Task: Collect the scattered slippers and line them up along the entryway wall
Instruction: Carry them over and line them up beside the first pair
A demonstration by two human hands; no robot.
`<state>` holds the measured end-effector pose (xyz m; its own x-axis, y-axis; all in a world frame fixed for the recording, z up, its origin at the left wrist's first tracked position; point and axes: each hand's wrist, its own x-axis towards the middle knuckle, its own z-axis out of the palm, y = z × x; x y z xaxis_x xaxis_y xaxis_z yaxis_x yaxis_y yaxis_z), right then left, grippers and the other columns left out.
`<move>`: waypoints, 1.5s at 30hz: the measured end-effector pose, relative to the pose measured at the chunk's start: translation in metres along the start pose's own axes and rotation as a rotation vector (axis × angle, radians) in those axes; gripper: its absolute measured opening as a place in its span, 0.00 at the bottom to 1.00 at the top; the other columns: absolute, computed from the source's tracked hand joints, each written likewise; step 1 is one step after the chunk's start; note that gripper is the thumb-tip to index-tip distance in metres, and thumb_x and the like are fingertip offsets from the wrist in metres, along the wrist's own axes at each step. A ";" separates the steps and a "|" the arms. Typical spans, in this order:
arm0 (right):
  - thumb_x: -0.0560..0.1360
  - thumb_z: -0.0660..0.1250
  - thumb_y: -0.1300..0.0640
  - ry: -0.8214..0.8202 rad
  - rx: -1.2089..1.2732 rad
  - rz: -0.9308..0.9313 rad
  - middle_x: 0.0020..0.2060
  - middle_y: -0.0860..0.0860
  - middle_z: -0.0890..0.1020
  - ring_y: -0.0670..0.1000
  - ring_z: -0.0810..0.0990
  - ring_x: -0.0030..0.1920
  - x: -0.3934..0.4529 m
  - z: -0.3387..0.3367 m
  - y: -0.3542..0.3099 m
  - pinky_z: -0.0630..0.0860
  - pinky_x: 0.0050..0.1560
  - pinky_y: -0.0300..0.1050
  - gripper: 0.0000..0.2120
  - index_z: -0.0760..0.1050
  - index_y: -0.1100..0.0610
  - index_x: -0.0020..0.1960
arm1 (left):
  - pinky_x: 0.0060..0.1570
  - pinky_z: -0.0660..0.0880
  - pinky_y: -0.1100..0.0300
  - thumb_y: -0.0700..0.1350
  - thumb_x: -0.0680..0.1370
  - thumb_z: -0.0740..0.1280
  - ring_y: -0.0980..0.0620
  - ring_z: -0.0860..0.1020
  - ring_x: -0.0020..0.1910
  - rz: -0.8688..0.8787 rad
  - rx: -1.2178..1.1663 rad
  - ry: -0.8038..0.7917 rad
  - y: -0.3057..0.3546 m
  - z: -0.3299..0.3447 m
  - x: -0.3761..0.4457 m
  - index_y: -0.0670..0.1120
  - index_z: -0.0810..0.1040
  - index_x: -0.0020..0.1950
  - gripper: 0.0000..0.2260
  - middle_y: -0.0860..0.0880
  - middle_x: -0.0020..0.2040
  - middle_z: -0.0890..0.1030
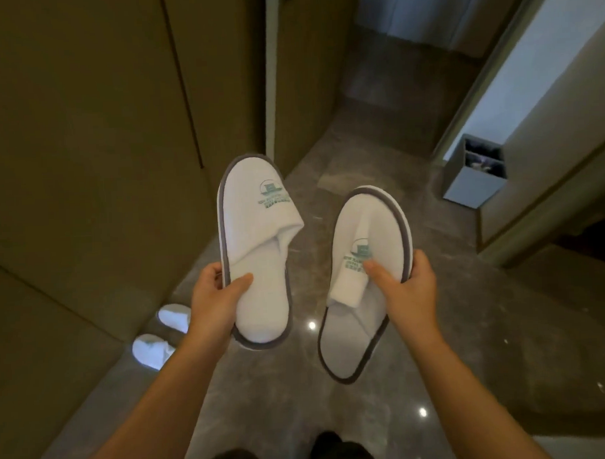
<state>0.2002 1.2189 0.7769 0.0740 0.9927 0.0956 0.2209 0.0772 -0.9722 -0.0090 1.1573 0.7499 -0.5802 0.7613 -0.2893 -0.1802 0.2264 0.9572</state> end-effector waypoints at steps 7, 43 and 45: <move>0.66 0.72 0.55 -0.317 -0.078 0.049 0.38 0.37 0.72 0.40 0.74 0.38 0.143 0.066 0.020 0.72 0.25 0.28 0.15 0.65 0.45 0.40 | 0.44 0.75 0.47 0.40 0.71 0.67 0.46 0.76 0.43 -0.133 -0.019 0.285 0.000 0.028 0.067 0.45 0.72 0.47 0.07 0.49 0.41 0.77; 0.65 0.73 0.59 -0.863 -0.387 0.300 0.50 0.59 0.80 0.53 0.79 0.43 0.374 0.557 0.637 0.75 0.34 0.35 0.21 0.72 0.66 0.55 | 0.34 0.73 0.56 0.42 0.69 0.69 0.48 0.77 0.39 -0.438 -0.087 0.889 -0.505 0.015 0.563 0.49 0.73 0.43 0.07 0.49 0.38 0.77; 0.65 0.74 0.59 -0.833 -0.380 0.288 0.50 0.58 0.79 0.51 0.78 0.40 0.382 0.579 0.674 0.74 0.31 0.33 0.21 0.71 0.63 0.54 | 0.38 0.75 0.52 0.40 0.69 0.69 0.45 0.77 0.41 -0.406 -0.097 0.865 -0.540 0.013 0.588 0.51 0.72 0.40 0.08 0.46 0.40 0.78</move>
<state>-0.1855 1.7042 0.0347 -0.5079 0.7276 -0.4612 0.6135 -0.0703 -0.7866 -0.2420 1.4905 0.0631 -0.8373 -0.0854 -0.5401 -0.5391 0.2936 0.7894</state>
